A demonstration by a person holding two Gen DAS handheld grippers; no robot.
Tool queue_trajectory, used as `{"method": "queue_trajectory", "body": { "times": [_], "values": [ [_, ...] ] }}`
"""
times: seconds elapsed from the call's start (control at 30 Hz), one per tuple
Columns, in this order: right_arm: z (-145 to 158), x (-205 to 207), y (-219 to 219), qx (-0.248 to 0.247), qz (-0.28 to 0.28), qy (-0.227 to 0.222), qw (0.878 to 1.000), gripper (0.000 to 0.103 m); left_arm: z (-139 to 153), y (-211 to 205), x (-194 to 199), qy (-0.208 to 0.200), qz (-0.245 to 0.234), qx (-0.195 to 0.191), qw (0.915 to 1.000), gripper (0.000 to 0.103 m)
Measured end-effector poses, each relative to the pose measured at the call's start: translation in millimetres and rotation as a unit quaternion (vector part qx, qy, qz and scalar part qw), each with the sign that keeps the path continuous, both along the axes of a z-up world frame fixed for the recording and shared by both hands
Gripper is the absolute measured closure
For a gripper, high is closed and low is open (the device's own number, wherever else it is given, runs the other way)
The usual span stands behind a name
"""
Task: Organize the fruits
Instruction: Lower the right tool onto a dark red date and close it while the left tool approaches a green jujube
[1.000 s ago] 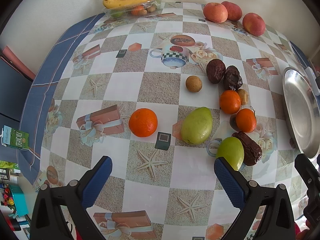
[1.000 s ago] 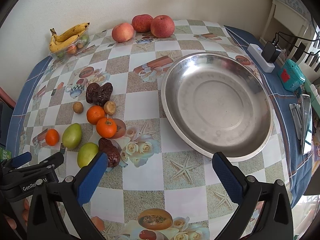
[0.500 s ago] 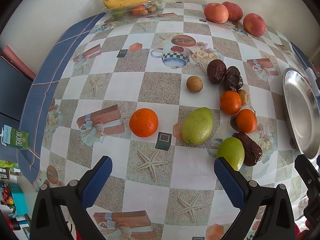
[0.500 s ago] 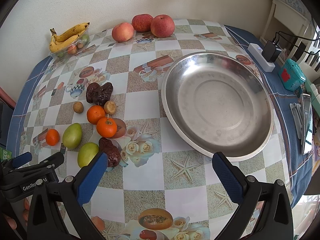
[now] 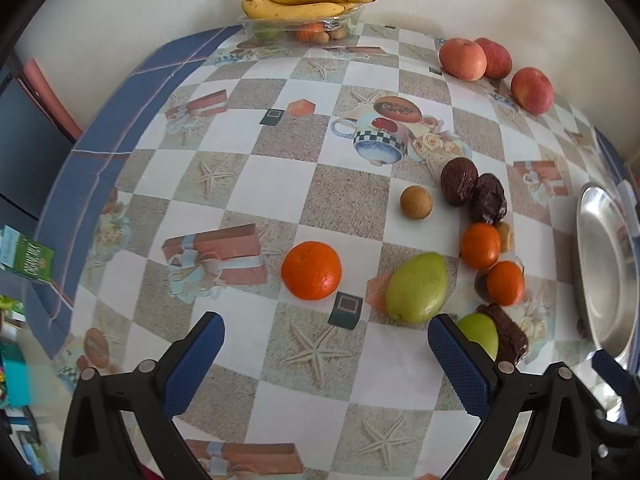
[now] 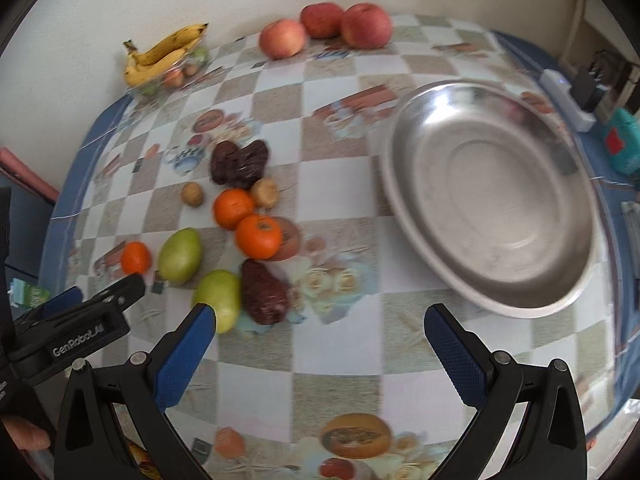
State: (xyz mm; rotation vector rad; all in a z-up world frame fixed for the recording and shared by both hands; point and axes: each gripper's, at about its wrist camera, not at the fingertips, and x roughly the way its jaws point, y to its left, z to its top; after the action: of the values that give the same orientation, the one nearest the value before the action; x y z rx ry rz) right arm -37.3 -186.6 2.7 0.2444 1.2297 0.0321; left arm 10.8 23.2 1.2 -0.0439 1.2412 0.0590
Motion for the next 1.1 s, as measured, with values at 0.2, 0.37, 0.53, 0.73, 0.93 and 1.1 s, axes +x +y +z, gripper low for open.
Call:
{"method": "queue_trajectory", "body": {
  "times": [0.2,0.37,0.53,0.73,0.93,1.1],
  "values": [
    [4.3,7.0,2.6,-0.006,0.000,-0.020,1.000,0.005,-3.8,-6.9,6.2,0.015,-0.017,-0.059,0.9980,0.000],
    [-4.8,14.6,3.6,0.000,0.003,-0.004,1.000,0.035,-5.9,-9.4,7.7,0.018,-0.011,-0.061,0.9979,0.000],
    [-16.7,20.4,15.2,0.004,0.028,0.016,0.999,0.046,-9.4,-9.7,11.6,0.022,-0.010,-0.077,0.9967,0.000],
    [-33.1,26.5,25.5,0.001,0.048,0.045,0.998,0.057,-11.0,-19.6,13.0,0.017,-0.034,-0.069,0.9969,0.000],
    [-36.1,27.8,27.3,0.012,0.053,0.049,0.997,0.069,-12.5,-19.4,14.3,0.012,-0.034,-0.087,0.9956,0.000],
    [-37.3,28.0,26.9,0.016,0.052,0.051,0.997,0.069,-12.3,-20.1,14.9,0.013,-0.037,-0.115,0.9926,0.000]
  ]
}}
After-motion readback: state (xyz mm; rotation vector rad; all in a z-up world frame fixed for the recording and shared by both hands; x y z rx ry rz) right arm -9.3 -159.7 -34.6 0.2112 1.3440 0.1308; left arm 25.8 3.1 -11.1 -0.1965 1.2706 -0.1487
